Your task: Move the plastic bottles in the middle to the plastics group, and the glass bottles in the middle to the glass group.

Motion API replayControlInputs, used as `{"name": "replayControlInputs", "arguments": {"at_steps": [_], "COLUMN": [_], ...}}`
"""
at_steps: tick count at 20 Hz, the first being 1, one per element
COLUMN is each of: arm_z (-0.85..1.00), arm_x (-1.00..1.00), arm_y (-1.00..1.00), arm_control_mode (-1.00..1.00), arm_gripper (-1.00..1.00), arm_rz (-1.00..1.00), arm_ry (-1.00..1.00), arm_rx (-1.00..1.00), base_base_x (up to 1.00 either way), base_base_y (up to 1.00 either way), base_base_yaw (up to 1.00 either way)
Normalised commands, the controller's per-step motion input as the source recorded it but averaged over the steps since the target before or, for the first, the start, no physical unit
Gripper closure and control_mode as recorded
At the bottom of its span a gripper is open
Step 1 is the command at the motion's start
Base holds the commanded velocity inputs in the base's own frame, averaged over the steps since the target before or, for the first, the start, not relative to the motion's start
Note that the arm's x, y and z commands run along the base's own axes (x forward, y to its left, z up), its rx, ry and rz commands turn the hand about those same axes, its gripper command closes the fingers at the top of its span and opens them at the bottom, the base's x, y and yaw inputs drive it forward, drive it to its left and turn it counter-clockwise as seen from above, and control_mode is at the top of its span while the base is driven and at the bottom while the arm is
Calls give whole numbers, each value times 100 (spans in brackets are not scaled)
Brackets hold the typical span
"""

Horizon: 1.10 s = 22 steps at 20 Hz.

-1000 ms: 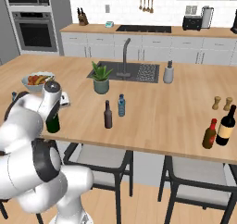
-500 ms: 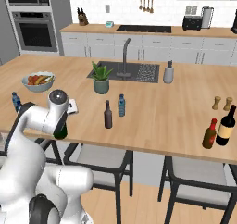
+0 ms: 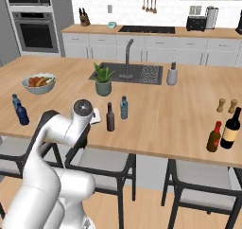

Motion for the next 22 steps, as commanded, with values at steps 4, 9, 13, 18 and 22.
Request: {"name": "replayControlInputs", "arguments": {"at_steps": [4,9,13,18,22], "arm_z": [1,1,1,6,13], "arm_x": [1,16,26,26,28], "arm_y": [-100,-100,-100,-100,-100], "arm_control_mode": [-100,-100,-100,-100,-100], "arm_gripper": [100,100,100,100,100], "arm_rz": [-2,-2,-1,0,0], "arm_ry": [10,13,14,11,10], "arm_rx": [0,0,0,0,0], "base_base_x": [0,0,0,0,0], "base_base_y": [0,0,0,0,0], "base_base_yaw": [0,0,0,0,0]}}
